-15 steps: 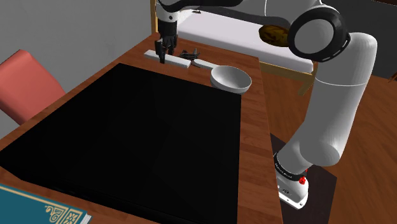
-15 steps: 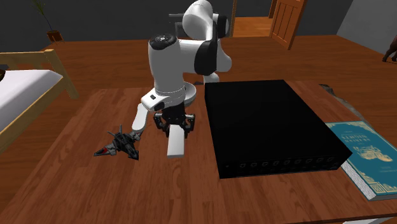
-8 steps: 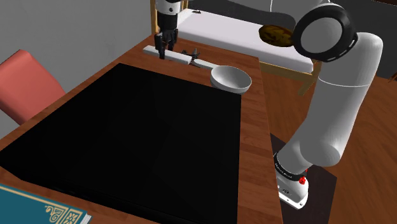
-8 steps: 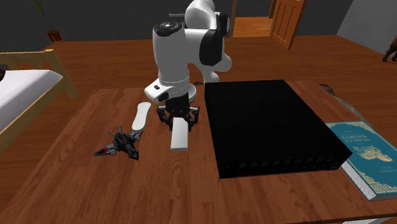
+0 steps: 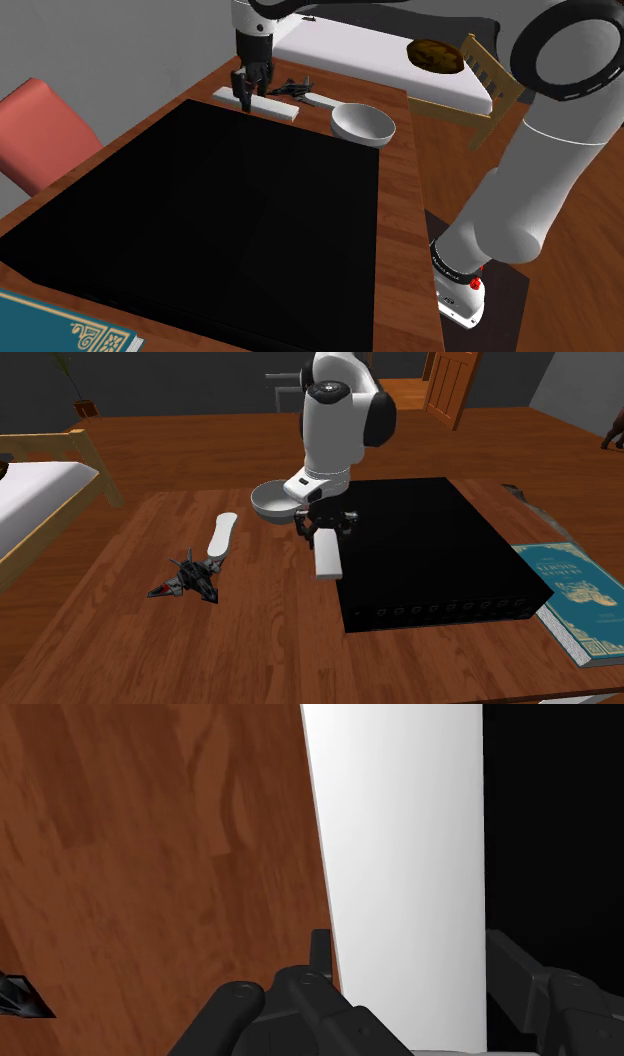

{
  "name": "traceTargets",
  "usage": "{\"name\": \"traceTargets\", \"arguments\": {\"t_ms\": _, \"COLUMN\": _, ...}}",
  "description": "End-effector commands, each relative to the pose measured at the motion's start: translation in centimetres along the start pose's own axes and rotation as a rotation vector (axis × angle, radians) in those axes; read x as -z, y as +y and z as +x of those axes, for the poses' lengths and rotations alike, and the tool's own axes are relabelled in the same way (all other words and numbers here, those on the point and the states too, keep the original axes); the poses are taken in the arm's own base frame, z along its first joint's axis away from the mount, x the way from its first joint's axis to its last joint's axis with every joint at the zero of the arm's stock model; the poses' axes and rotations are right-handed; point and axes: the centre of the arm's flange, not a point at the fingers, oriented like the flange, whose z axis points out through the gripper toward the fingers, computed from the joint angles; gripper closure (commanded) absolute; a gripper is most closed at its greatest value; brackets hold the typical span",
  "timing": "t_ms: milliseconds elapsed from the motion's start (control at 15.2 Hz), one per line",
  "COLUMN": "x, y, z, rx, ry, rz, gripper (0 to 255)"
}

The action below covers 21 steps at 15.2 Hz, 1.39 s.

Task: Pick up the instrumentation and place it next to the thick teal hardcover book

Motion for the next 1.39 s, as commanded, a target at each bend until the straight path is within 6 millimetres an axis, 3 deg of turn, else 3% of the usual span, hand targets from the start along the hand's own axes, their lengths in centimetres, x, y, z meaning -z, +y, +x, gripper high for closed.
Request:
{"name": "traceTargets", "arguments": {"t_ms": 0, "x": 0.1, "y": -2.4, "z": -1.1, "rx": -0.001, "ry": 0.000, "rz": 0.000, "gripper": 255}}
{"name": "traceTargets", "arguments": {"t_ms": 1320, "x": -0.4, "y": -26.9, "z": -11.0, "rx": -0.001, "ry": 0.000, "rz": 0.000, "gripper": 255}}
